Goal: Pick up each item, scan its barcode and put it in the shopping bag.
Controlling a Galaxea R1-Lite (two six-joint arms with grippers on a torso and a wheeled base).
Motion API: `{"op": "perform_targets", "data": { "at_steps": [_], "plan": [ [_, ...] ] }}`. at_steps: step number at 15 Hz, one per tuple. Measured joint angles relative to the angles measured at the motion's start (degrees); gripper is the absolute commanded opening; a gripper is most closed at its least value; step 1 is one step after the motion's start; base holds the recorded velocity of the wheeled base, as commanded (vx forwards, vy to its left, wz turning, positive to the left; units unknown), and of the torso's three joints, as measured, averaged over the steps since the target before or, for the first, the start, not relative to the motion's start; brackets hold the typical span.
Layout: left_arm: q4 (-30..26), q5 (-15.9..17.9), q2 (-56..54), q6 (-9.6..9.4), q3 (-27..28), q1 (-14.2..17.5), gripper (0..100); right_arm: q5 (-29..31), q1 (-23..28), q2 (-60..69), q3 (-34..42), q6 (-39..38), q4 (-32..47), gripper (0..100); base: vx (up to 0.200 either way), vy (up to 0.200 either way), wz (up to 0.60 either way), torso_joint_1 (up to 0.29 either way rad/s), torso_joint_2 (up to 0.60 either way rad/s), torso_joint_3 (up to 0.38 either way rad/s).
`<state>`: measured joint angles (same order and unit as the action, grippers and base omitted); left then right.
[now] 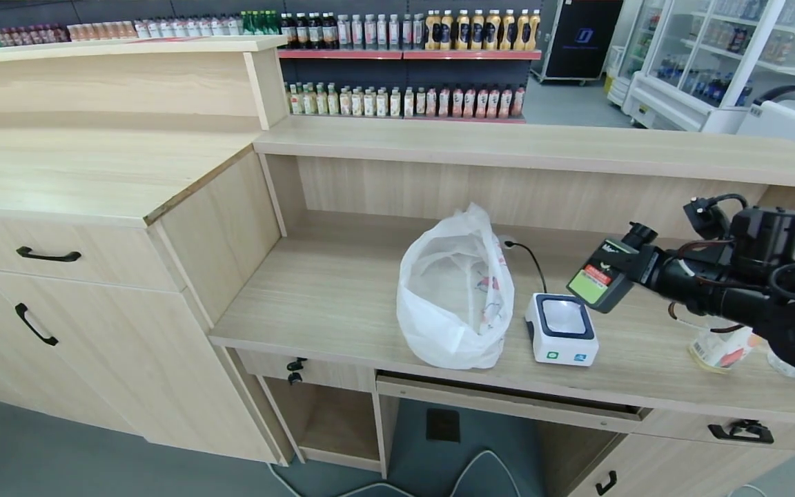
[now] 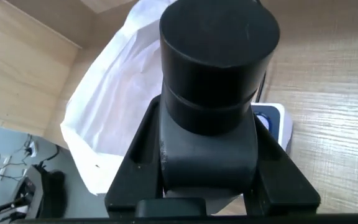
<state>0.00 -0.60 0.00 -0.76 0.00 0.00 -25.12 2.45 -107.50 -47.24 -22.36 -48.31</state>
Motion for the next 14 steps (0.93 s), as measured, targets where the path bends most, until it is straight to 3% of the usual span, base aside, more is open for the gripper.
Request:
{"op": "perform_targets", "data": {
  "at_steps": [14],
  "plan": [
    [0.00,0.00,0.00,0.02,0.00,0.00,0,3.45,-2.52,-7.85,0.69,2.11,-11.70,0,0.000,0.000,0.00,0.000,0.00,0.000]
  ]
}}
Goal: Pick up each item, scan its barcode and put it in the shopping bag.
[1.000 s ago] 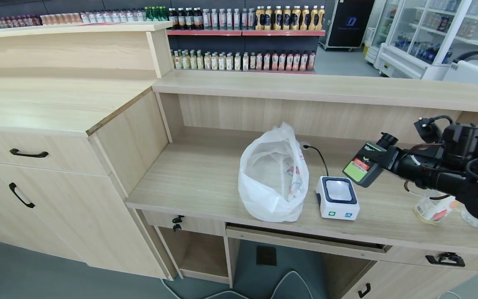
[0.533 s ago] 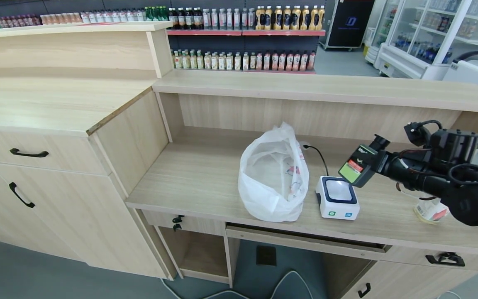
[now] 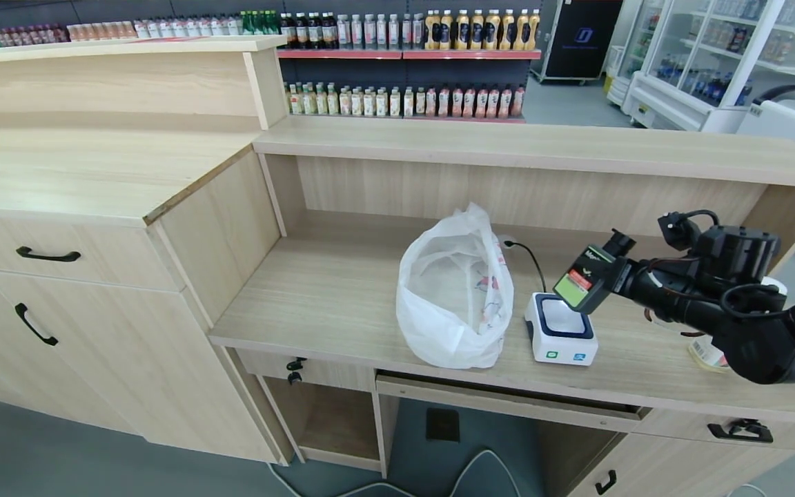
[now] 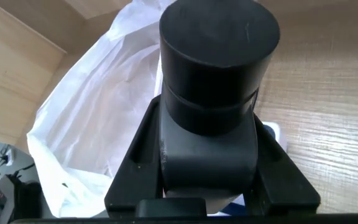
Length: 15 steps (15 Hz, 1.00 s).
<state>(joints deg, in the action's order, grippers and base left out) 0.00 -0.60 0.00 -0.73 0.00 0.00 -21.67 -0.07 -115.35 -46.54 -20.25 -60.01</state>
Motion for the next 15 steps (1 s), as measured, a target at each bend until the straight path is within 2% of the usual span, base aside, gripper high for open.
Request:
{"op": "perform_targets", "data": {
  "at_steps": [15],
  "plan": [
    [0.00,0.00,0.00,-0.05,0.00,0.00,0,0.00,-2.65,-3.25,-1.33,-0.30,-1.95,0,0.000,0.000,0.00,0.000,0.00,0.000]
  ]
}}
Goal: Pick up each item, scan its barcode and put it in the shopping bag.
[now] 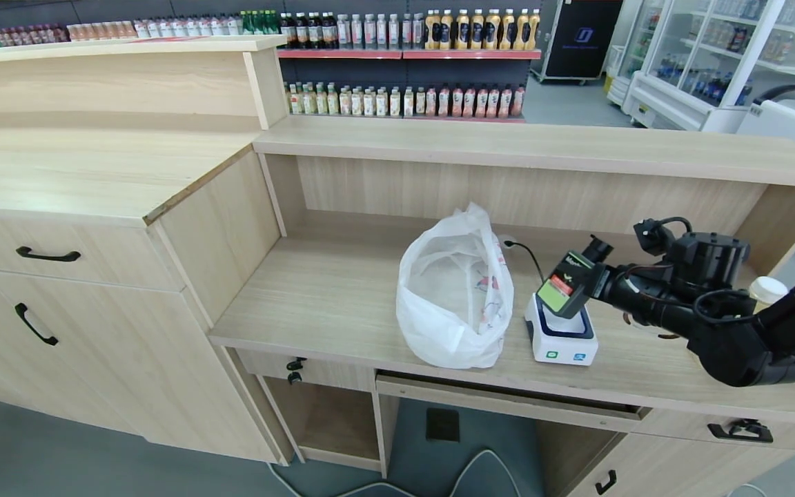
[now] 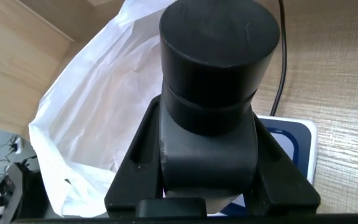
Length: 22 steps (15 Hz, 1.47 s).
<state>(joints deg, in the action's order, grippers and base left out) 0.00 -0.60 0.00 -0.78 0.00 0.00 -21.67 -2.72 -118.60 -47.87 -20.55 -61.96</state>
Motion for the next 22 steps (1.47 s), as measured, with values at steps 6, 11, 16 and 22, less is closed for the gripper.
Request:
{"op": "perform_targets", "data": {
  "at_steps": [6,11,16,22],
  "plan": [
    [0.00,0.00,0.00,0.02,0.00,0.00,0,0.00,-0.89,-1.30,-1.96,0.06,0.20,0,0.000,0.000,0.00,0.000,0.00,0.000],
    [0.00,0.00,0.00,0.02,0.00,0.00,0,1.73,-1.30,0.41,-1.11,8.11,1.17,0,0.000,0.000,0.00,0.000,0.00,0.000],
    [0.00,0.00,0.00,0.05,0.00,0.00,0,17.49,6.02,15.79,7.35,45.29,5.45,0,0.000,0.000,0.00,0.000,0.00,0.000],
    [0.00,0.00,0.00,0.02,0.00,0.00,0,21.99,7.23,24.17,8.61,50.44,1.54,0,0.000,0.000,0.40,0.003,0.00,0.003]
  ]
}}
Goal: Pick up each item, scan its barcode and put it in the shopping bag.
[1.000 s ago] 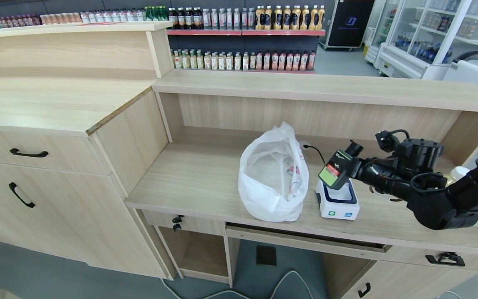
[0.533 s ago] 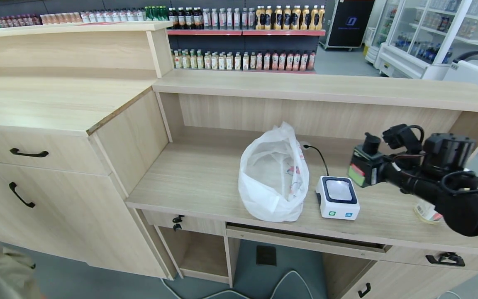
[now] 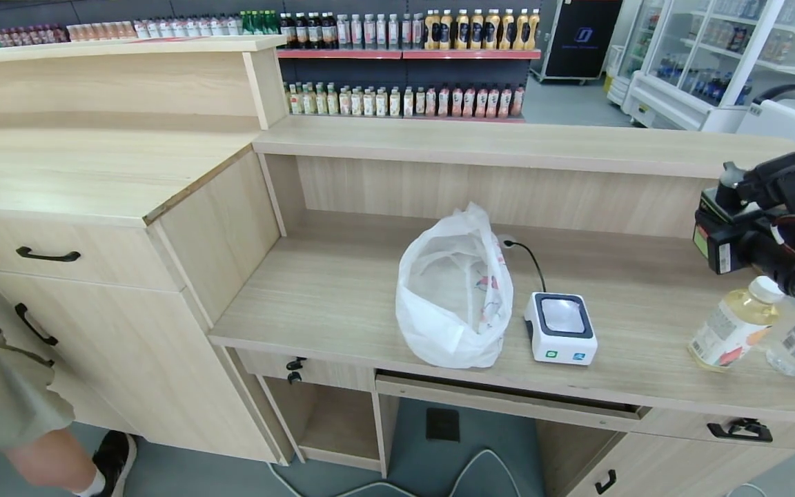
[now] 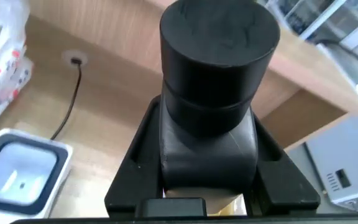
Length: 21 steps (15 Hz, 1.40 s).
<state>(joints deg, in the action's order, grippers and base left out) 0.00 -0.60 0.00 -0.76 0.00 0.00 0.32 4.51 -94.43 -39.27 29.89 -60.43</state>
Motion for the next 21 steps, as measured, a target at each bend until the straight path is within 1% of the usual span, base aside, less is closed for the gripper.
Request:
{"op": "perform_targets", "data": {
  "at_steps": [2,4,7,9,10,15,18,21],
  "plan": [
    [-0.02,0.00,0.00,0.00,0.00,-0.05,0,2.83,-1.16,-1.52,-4.43,-0.72,-0.83,0,0.000,0.000,0.60,0.000,0.00,0.005],
    [0.00,0.00,0.00,0.02,0.00,0.00,0,4.35,-3.33,-5.90,-11.69,-5.80,0.44,0,0.000,0.000,0.00,0.000,0.00,0.000],
    [0.00,0.00,0.00,0.00,0.00,0.02,0,4.22,-5.06,-14.91,-23.05,-13.39,6.31,0,0.000,0.000,0.00,0.000,0.00,0.000],
    [0.00,0.00,0.00,-0.02,0.00,-0.02,0,3.69,-5.14,-20.68,-27.54,-15.97,7.96,0,0.000,0.000,0.00,0.000,0.00,0.000],
    [0.00,0.02,0.00,0.02,0.00,0.05,0,3.23,-5.25,-23.45,-28.89,-17.05,8.70,0,0.000,0.000,0.00,0.000,0.00,0.000],
    [0.00,0.00,0.00,0.00,0.00,0.00,0,-5.18,-6.94,-30.62,-30.39,-18.97,9.11,0,0.000,0.000,0.00,0.000,0.00,0.000],
    [0.00,0.00,0.00,0.00,0.00,0.00,0,-5.71,-9.08,-32.78,-30.39,-19.09,8.40,0,0.000,0.000,0.00,0.000,0.00,0.000],
    [0.00,0.02,0.00,0.02,0.00,0.00,0,-5.64,-9.47,-35.40,-32.21,-18.94,8.40,0,0.000,0.000,0.00,0.000,0.00,0.000]
  ]
}}
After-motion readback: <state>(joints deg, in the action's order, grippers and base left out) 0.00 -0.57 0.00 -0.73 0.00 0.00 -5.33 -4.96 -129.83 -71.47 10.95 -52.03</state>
